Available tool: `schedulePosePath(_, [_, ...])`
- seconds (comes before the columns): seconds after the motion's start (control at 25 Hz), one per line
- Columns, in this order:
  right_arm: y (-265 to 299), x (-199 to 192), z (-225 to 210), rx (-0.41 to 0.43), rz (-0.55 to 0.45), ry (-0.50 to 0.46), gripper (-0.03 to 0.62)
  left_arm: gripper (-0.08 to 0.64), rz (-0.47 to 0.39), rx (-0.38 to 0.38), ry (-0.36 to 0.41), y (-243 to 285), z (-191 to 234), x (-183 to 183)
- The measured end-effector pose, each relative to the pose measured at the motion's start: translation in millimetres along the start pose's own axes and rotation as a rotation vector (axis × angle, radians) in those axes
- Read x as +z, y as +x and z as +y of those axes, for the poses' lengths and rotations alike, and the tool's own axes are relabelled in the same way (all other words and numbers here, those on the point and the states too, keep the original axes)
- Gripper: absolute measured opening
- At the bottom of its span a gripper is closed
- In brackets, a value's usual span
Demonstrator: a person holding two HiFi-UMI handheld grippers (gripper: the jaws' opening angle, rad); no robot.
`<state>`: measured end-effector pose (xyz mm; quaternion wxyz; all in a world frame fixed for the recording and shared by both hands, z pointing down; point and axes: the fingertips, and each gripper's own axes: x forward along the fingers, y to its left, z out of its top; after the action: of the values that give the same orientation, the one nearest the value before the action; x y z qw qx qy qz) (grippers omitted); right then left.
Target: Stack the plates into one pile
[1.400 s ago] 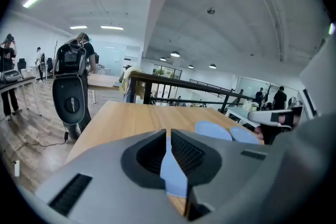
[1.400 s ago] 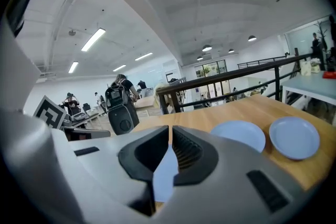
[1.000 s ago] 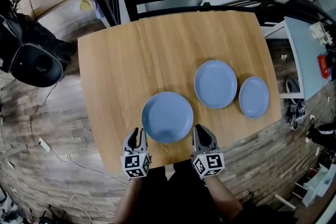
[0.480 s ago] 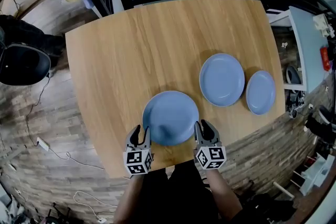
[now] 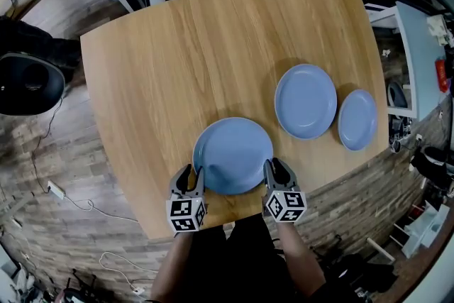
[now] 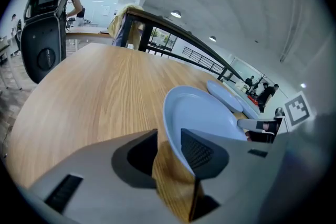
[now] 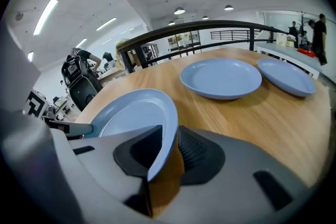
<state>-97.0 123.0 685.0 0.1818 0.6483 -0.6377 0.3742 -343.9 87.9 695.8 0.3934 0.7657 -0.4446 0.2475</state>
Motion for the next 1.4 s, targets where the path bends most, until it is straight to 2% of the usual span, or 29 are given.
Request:
schedulePosePath(0.16, [4.4, -7.7, -5.4, -0.016, 0.018, 0.03, 0.104, 0.135, 0.021, -0.013, 0.015, 4.2, -0.3, -6.0])
schedulePosePath(0.32, [5.8, -8.0, -5.0, -0.024, 0.011, 0.009, 0.069, 0.094, 0.02, -0.013, 0.024, 6.2, -3.3, -6.2])
schedulePosePath(0.6, [3.5, -5.9, -2.8, -0.028, 0.001, 0.026, 0.054, 0.084, 0.02, -0.016, -0.003, 4.8, -2.8, -7.9])
schedulePosePath(1.08, [-24.8, 10.7, 12.2, -0.022, -0.043, 0.023, 0.051, 0.081, -0.023, -0.043, -0.013, -25.8, -10.1, 2.8])
schedulePosePath(1.4, [-47.9, 29.5, 33.3, 0.009, -0.075, 0.012, 0.051, 0.075, -0.075, -0.035, -0.036, -57.4, -10.7, 15.4])
